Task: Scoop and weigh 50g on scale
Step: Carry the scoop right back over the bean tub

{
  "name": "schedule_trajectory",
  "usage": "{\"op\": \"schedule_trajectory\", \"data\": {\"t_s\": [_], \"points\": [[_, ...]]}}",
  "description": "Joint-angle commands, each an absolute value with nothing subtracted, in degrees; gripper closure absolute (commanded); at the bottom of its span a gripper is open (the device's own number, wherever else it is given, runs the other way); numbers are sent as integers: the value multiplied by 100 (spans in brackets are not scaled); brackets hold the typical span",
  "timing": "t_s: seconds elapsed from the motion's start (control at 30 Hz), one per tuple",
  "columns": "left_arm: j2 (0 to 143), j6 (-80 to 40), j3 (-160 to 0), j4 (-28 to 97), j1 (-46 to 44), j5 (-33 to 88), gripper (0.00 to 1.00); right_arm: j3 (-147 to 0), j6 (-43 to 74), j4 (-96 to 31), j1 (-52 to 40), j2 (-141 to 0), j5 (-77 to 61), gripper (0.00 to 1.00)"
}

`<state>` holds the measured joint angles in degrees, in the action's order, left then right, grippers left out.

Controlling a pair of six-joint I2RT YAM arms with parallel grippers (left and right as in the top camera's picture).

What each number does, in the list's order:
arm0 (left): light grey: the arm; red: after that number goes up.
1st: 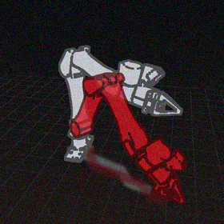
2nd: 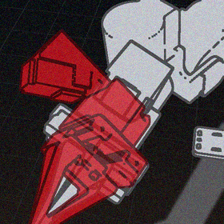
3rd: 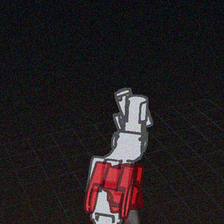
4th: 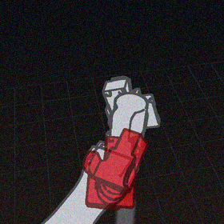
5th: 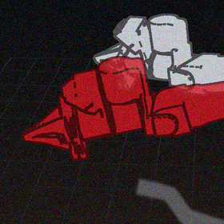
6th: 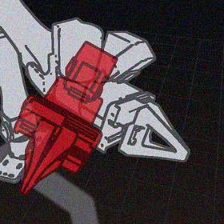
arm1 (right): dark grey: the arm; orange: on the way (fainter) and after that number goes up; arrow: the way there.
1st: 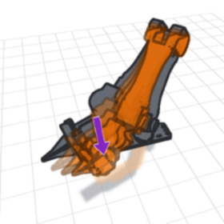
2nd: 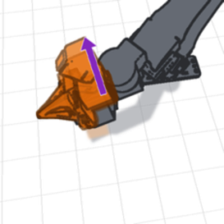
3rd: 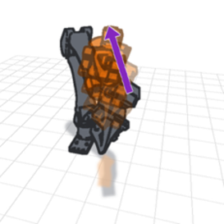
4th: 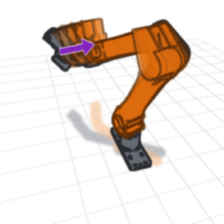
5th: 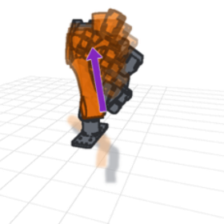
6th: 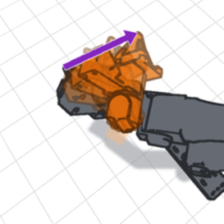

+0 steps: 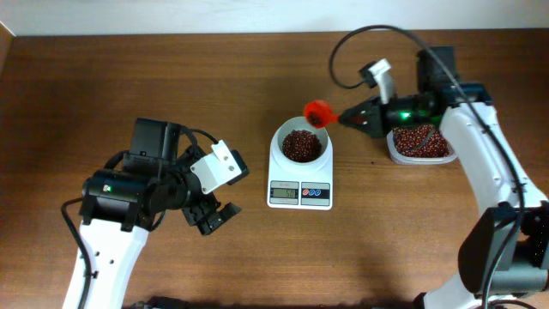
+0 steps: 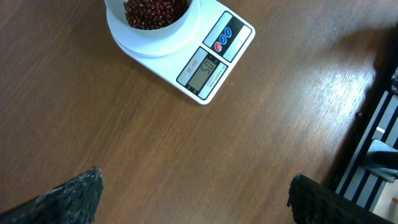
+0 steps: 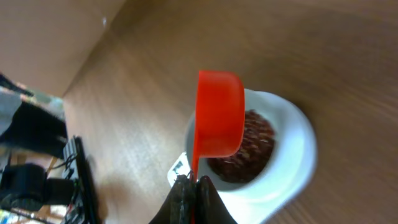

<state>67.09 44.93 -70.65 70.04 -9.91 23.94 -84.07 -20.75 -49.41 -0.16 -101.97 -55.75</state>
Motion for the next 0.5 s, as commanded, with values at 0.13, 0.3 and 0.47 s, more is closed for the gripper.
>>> {"op": "schedule_trajectory", "data": {"t_s": [0.13,0.3,0.47], "points": [[6692,4425,-7037,7013,-1009,2416,1,-8368,-2053,-5175,1122,-10248,-5481,96],[6692,4425,-7037,7013,-1009,2418,1,-8368,-2255,-5712,2062,-10226,-4748,96],[6692,4425,-7037,7013,-1009,2418,1,-8370,-2268,-5981,2794,-10049,-3955,96]]}}
